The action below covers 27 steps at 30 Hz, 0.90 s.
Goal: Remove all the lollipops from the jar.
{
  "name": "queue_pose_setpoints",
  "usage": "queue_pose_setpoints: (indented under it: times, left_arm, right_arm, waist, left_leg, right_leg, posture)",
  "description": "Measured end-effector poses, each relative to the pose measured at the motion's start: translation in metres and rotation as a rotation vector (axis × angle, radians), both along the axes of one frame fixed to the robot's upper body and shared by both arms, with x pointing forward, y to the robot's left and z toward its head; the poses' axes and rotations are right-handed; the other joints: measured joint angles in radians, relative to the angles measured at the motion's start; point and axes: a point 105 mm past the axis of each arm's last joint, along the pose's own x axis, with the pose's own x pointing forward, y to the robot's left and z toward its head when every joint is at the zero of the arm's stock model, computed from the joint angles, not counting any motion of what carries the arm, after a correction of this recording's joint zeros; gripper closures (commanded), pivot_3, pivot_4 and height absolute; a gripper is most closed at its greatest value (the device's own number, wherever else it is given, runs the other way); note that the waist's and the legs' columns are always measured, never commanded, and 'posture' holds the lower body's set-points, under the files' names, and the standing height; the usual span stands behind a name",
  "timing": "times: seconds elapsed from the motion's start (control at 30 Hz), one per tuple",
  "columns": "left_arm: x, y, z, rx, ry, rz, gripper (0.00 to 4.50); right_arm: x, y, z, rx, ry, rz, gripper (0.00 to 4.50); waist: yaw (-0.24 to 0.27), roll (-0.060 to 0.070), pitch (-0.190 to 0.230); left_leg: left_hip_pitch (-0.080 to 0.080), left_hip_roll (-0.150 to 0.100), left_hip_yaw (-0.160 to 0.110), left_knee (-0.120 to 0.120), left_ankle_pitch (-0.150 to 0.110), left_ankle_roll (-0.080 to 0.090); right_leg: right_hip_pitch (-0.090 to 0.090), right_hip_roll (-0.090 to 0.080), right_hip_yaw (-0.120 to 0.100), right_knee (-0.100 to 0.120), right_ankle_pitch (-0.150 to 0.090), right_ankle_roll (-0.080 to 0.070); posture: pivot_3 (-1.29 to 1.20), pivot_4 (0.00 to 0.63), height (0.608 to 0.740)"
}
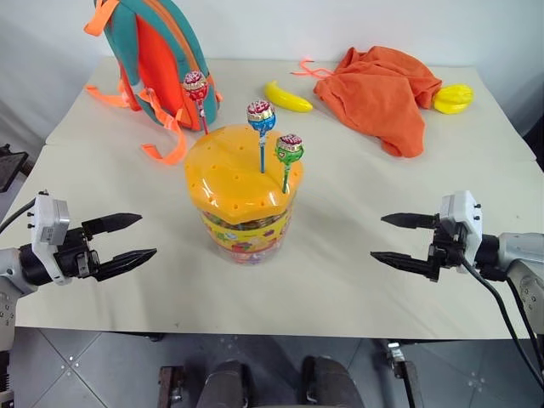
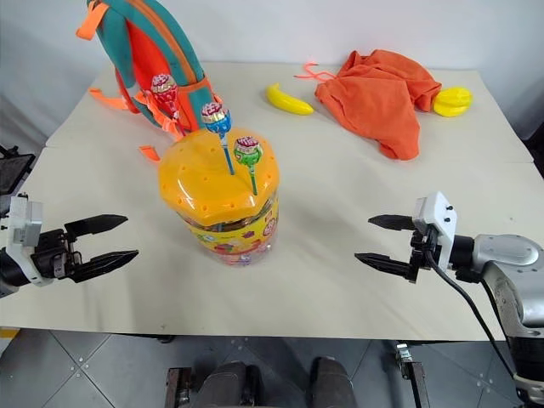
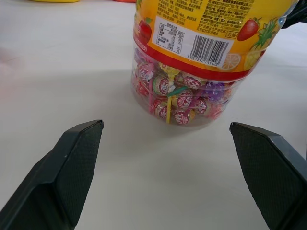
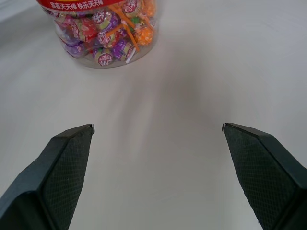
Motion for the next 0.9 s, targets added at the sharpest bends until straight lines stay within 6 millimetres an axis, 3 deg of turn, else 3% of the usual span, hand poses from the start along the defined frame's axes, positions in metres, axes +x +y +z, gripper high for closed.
queue_pose_setpoints:
  times: [0.2, 0.47, 0.63, 0.77, 0.9]
  left_arm:
    - [0.000, 0.005, 0.002, -0.018, 0.022, 0.037, 0.01]
    - [-0.005, 0.012, 0.029, 0.019, 0.002, 0.067, 0.01]
    - [-0.004, 0.005, 0.070, 0.084, -0.092, -0.010, 0.01]
    - [0.006, -0.013, 0.099, 0.084, -0.213, -0.093, 0.01]
    - [0.019, -0.037, 0.118, 0.067, -0.259, -0.231, 0.01]
  right_arm:
    - [0.005, -0.001, 0.008, 0.009, -0.019, 0.008, 0.00]
    - [0.002, -0.002, 0.014, 0.020, -0.006, 0.060, 0.00]
    - [0.002, -0.004, 0.037, 0.033, -0.059, 0.102, 0.00]
    - [0.004, -0.006, 0.058, 0.046, -0.122, 0.119, 0.00]
    - [0.004, -0.009, 0.061, 0.051, -0.131, 0.116, 0.00]
  waist:
    - [-0.004, 0.000, 0.000]
    - [-0.004, 0.000, 0.000]
    - [-0.001, 0.000, 0.000]
    - [-0.002, 0.000, 0.000]
    - [-0.001, 0.000, 0.000]
  left_leg:
    - [0.000, 0.000, -0.002, 0.000, 0.000, 0.000]
    - [0.000, 0.000, -0.009, 0.000, 0.000, 0.000]
    - [0.000, -0.001, -0.010, 0.000, 0.000, 0.000]
    - [-0.001, -0.001, -0.007, 0.001, 0.000, 0.000]
    - [-0.002, -0.002, -0.006, 0.003, 0.000, 0.000]
  right_leg:
    - [0.000, 0.000, 0.000, 0.000, 0.000, 0.000]
    - [0.001, -0.001, -0.001, 0.000, 0.000, 0.000]
    - [0.002, -0.001, -0.001, 0.000, 0.000, 0.000]
    - [0.002, -0.001, -0.003, 0.000, 0.000, 0.000]
    - [0.002, -0.001, -0.005, 0.002, 0.000, 0.000]
  posture:
    - [0.00, 0.150, 0.740]
    - [0.00, 0.150, 0.740]
    - [0.00, 0.150, 0.740]
    - [0.00, 0.150, 0.740]
    - [0.00, 0.150, 0.740]
